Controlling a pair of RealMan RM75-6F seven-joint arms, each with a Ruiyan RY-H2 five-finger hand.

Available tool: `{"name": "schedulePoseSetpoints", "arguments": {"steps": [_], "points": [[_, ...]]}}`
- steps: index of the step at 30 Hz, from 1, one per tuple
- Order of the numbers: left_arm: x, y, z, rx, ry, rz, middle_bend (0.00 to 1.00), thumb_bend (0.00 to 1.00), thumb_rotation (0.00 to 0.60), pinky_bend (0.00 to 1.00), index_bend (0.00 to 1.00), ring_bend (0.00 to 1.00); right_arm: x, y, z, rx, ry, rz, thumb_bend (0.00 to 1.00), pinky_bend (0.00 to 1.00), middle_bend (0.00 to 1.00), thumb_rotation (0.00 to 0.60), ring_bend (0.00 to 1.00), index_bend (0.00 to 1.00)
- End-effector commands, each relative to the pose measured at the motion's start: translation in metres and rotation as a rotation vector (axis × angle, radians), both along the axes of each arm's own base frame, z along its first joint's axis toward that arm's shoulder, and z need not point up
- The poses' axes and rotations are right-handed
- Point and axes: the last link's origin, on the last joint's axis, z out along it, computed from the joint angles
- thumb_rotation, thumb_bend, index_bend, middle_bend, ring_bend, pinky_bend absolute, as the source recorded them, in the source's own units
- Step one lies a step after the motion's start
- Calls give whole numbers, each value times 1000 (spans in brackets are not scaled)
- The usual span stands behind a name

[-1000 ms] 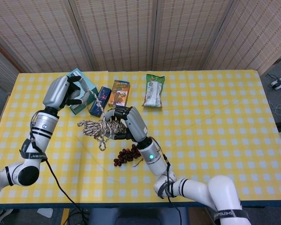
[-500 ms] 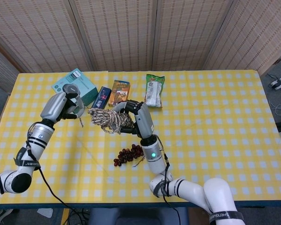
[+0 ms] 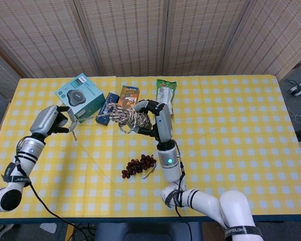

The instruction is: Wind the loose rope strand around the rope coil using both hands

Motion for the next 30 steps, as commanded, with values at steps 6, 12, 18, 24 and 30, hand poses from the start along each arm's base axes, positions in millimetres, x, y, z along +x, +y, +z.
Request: {"name": "schedulePoseSetpoints", "arguments": {"steps": [6,12,18,24,30], "points": [[-14,-5,3,-8,15,23,1000,376,600,1000,728,1000,-4,-4,0,-21,7,-40,247,691,714,600,624,906],[-19,-9,4,-22,19,28,1000,376,600,1000,727,1000,-6,-8,2,-25,-12,-66,255,691,714,600,625,906],[-22,-12,3,-39,46,25,1000,376,600,1000,728,1000,-7,-10,5,-32,-21,-69,256,691,714,600,624,906],[-23,-14,3,-46,67,23,1000,376,600,1000,728,1000,-9,-10,7,-38,-22,-73,257,691,714,600,625,906],[-29,-17,4,-62,88,37,1000,376,600,1000,728,1000,-11,-12,8,-44,-24,-84,258,691,714,600,625,907]]}}
